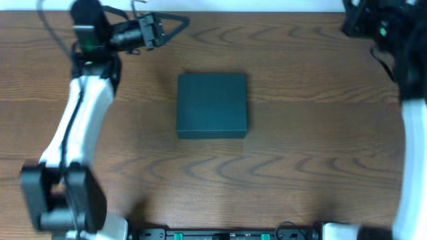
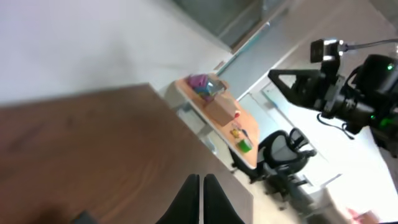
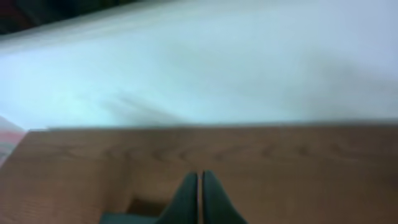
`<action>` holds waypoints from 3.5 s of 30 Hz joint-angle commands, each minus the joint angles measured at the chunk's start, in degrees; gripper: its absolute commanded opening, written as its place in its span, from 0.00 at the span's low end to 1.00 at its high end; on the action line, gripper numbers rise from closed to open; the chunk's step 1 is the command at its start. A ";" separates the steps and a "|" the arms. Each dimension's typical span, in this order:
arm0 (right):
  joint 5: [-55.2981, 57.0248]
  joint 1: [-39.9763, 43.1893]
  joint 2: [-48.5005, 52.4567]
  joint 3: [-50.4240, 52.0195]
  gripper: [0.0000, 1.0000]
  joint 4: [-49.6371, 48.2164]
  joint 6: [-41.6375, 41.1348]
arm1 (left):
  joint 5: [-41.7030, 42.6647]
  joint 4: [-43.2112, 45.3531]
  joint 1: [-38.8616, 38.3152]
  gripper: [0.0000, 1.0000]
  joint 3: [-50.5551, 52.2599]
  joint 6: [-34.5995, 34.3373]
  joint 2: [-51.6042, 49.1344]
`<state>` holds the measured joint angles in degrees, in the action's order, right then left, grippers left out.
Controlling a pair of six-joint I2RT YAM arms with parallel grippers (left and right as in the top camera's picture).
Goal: Pack container
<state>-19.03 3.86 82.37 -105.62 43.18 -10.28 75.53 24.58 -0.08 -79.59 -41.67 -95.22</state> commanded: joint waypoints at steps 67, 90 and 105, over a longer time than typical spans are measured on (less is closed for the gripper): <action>0.17 0.20 -28.37 9.01 0.99 44.96 3.52 | -68.67 -67.21 14.78 0.96 23.50 42.58 66.51; 0.17 0.20 -28.37 9.01 0.99 44.96 3.52 | -70.69 -49.57 8.98 0.95 72.15 40.00 95.03; 0.17 0.20 -28.37 9.01 0.99 44.96 3.52 | -73.57 -49.35 7.54 0.95 72.41 40.41 94.97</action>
<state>-19.03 3.90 54.04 -96.62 88.07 -7.11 3.18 -24.86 7.70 -8.27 -1.43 -0.73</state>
